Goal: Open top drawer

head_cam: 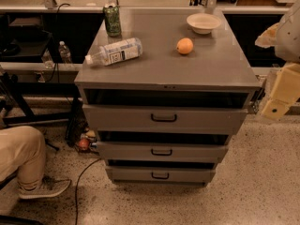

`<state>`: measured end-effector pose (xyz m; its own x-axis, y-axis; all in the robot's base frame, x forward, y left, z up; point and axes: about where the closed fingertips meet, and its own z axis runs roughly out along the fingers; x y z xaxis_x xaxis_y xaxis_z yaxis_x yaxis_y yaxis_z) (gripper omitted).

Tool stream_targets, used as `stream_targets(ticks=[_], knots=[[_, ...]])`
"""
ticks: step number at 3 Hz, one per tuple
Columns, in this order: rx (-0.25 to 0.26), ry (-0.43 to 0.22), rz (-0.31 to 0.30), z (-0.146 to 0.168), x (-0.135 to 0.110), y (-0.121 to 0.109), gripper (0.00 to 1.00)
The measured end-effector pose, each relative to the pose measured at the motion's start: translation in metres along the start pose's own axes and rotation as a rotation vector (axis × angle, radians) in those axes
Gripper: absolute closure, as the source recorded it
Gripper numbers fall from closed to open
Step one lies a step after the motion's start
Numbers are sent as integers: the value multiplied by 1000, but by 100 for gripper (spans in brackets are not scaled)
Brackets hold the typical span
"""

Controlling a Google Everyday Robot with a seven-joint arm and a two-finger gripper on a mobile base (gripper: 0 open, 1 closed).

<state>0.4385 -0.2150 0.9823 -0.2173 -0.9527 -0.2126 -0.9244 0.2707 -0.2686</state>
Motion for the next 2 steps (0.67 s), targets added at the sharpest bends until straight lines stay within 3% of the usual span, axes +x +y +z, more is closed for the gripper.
stream_targets(ticks=[1, 2], knots=[[2, -1, -1, 0, 0, 0, 0], [-22, -26, -53, 33, 8, 9, 0]])
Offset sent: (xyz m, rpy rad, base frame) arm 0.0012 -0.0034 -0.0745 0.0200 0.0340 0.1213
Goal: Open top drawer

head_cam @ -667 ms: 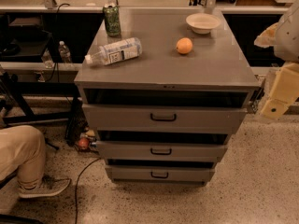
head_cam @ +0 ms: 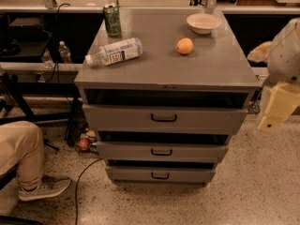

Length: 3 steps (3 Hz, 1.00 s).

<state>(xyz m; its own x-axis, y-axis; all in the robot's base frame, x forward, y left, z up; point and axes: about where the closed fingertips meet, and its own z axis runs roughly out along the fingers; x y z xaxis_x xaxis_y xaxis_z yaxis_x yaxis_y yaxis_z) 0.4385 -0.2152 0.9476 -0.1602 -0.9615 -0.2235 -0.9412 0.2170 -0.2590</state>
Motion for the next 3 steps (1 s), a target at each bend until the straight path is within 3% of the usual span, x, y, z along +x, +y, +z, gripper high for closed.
stream_targets(ticks=[2, 3], knots=[[-28, -71, -112, 69, 10, 15, 0], [-45, -100, -115, 98, 17, 19, 0]])
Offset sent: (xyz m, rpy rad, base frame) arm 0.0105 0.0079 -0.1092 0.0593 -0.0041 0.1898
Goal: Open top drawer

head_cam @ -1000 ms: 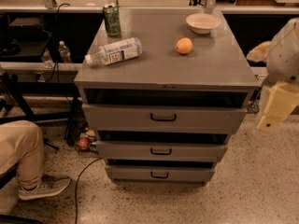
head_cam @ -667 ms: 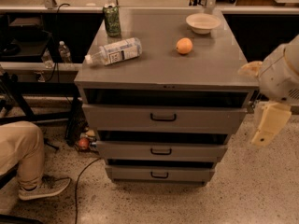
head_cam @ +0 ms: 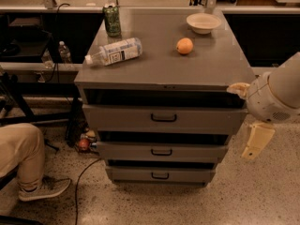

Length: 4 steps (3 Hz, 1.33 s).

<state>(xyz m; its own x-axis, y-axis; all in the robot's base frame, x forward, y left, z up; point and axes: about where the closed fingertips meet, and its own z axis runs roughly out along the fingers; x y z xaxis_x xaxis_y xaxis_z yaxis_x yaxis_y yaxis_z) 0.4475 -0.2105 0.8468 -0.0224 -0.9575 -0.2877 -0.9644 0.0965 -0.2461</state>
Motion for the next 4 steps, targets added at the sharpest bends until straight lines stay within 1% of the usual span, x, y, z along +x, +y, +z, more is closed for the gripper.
stream_targets(ticks=[1, 2, 3, 4], knots=[[-67, -89, 55, 62, 27, -9, 0], [-65, -88, 50, 64, 28, -9, 0], [-52, -87, 15, 76, 35, -10, 0], [-13, -80, -27, 91, 45, -17, 0]])
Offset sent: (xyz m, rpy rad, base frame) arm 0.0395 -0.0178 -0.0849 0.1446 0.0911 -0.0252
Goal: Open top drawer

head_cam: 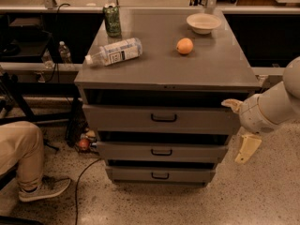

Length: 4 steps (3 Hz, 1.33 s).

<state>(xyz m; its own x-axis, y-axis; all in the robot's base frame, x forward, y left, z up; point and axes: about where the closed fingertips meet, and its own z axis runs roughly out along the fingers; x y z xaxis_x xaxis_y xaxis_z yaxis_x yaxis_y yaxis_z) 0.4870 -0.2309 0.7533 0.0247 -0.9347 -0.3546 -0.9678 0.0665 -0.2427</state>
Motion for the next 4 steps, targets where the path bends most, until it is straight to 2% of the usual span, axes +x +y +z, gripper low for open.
stream_targets(ticks=[2, 4], knots=[[77, 24, -59, 26, 15, -30, 0], [87, 8, -44, 51, 30, -48, 0]])
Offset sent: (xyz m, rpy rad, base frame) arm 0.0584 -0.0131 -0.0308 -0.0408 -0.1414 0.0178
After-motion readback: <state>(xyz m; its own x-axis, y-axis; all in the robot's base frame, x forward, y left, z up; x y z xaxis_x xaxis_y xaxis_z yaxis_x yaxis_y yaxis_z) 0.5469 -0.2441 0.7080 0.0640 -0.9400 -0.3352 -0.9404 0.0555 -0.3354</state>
